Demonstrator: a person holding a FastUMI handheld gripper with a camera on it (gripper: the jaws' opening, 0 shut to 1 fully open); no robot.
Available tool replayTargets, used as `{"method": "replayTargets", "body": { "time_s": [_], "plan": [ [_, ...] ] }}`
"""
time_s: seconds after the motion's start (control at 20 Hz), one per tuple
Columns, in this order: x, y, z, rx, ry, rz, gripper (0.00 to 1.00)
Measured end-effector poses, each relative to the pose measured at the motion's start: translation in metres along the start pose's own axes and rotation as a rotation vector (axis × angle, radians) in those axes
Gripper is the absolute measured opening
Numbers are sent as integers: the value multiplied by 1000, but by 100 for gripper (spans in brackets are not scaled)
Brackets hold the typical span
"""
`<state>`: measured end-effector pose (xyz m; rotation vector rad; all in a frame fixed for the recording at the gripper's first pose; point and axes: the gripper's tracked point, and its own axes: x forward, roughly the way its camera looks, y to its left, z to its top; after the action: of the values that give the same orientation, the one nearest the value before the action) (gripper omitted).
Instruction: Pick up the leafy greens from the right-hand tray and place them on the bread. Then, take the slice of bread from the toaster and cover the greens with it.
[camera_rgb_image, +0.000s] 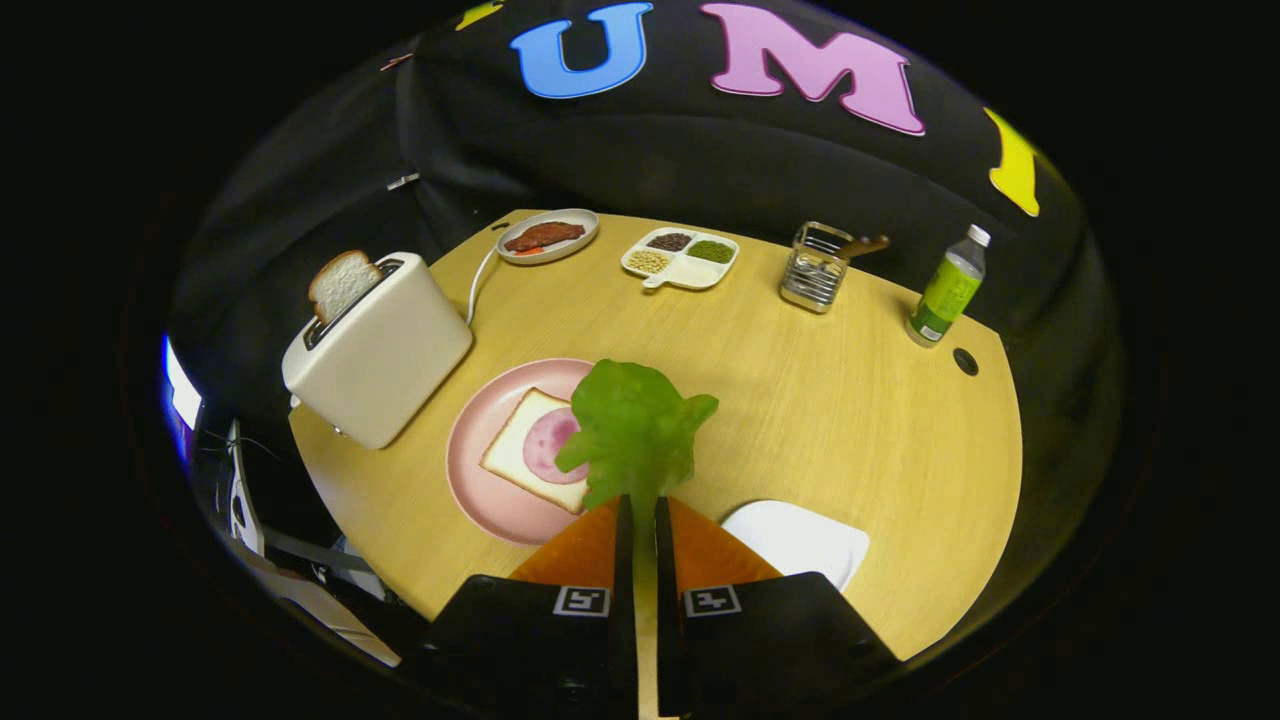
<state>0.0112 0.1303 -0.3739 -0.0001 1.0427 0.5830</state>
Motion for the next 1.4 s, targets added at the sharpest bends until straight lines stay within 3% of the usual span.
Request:
{"method": "replayTargets", "body": {
  "time_s": [0.45, 0.5, 0.65, 0.75, 0.9, 1.05, 1.25, 1.4],
  "plan": [
    [38, 58, 22, -26, 39, 52, 12],
    [41, 59, 22, -27, 49, 53, 18],
    [47, 53, 21, -29, 60, 33, 71],
    [46, 49, 23, -23, 54, 25, 72],
    [43, 45, 27, -12, 42, 18, 87],
    [33, 49, 31, 4, 27, 19, 87],
    [5, 85, 61, 62, -40, 96, 87],
    [-18, 114, 94, 28, -111, 135, 87]
  ]
}}
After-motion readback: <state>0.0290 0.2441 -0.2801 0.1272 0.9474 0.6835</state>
